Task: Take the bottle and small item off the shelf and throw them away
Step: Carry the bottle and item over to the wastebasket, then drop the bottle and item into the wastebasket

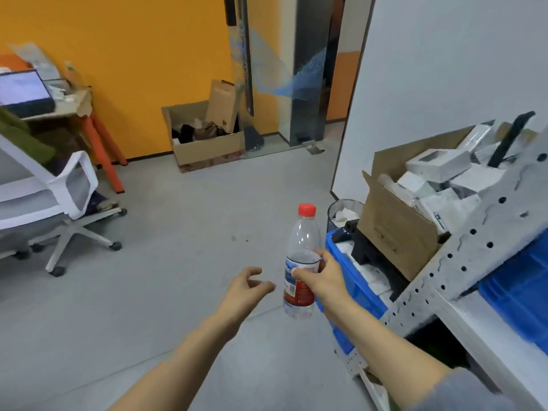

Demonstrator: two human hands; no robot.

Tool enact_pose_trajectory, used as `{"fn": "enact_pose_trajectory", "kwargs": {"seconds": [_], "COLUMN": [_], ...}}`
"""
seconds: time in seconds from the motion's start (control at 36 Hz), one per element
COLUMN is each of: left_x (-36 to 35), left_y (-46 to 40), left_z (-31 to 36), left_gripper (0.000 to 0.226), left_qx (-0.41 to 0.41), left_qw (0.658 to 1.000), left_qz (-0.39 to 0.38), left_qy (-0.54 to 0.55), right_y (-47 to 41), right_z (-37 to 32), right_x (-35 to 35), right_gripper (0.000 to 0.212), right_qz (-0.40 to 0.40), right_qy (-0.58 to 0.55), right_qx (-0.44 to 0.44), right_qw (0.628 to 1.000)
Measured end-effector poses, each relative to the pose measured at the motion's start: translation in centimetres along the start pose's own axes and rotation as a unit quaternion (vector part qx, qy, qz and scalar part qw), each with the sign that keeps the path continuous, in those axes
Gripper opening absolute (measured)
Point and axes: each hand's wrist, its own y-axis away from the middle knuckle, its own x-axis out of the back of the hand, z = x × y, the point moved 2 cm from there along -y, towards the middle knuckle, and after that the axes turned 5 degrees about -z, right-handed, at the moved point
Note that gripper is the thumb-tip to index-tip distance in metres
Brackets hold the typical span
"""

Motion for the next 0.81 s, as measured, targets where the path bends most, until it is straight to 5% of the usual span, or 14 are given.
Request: {"fn": "enact_pose_trajectory", "kwargs": {"seconds": [0.14,0.53,0.81], "left_x": [3.1,10.1,2.1], "left_y": [-7.7,-39.0,-57.4], "left_z": [4.9,19.9,27.5], "left_gripper": [0.027,0.016,0.011], "left_qx": [0.002,0.008,0.033], "left_qw": [0.999,0.985,0.953], "left_qz": [-0.031,-0.147,-0.258], "left_qy": [0.008,-0.087,-0.156], "right_y": [-9.9,-38.3,-52.5], "right_z": [-1.2,-2.6,-0.7], "right_x": [-1.0,-0.6,8.2], "right_gripper": [0.051,0.055,0.052], "right_qz": [0.050,0.260,0.395], "right_qy": [0.018,-0.041,-0.029], "right_qx": [-0.006,-0.058,-0.137], "right_qw": [0.999,0.963,0.908]}}
